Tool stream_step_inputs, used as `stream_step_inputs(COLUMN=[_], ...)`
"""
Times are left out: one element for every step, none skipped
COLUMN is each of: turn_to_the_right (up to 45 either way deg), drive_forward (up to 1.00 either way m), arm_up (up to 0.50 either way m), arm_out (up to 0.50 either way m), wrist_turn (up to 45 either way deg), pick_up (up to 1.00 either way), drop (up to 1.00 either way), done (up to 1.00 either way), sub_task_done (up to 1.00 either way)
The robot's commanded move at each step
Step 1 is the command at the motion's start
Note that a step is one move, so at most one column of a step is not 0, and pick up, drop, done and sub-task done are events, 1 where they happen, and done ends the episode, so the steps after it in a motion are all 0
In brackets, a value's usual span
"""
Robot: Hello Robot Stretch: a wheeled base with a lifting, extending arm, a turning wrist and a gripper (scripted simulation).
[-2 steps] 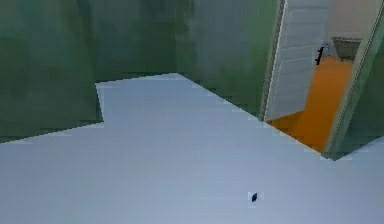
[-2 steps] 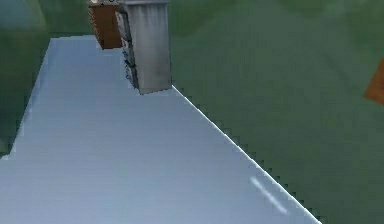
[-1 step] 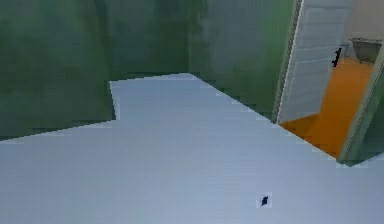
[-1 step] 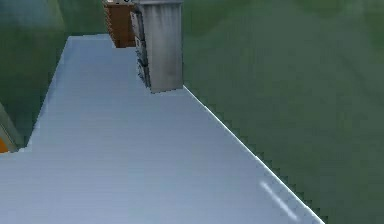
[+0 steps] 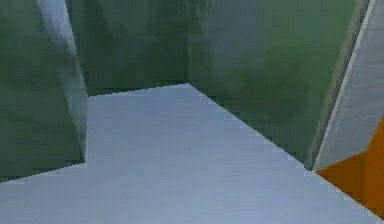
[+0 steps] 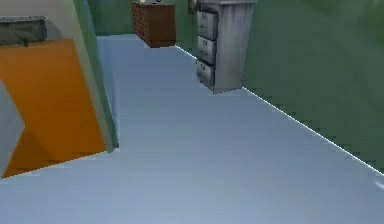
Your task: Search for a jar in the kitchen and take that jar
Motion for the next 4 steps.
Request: stream_step_inputs(turn_to_the_right=[0.0, 45.0, 18.0, 0.0], drive_forward=[0.45, 0.0, 0.0, 1.0], arm_up=[0.0, 0.0, 0.0, 0.0], arm_out=[0.0, 0.0, 0.0, 0.0], wrist_turn=[0.0, 0.0, 0.0, 0.0], pick_up=[0.0, 0.0, 0.0, 0.0], drop=[0.0, 0.0, 0.0, 0.0], done=[0.0, 0.0, 0.0, 0.0], sub_task_done=[0.0, 0.0, 0.0, 0.0])
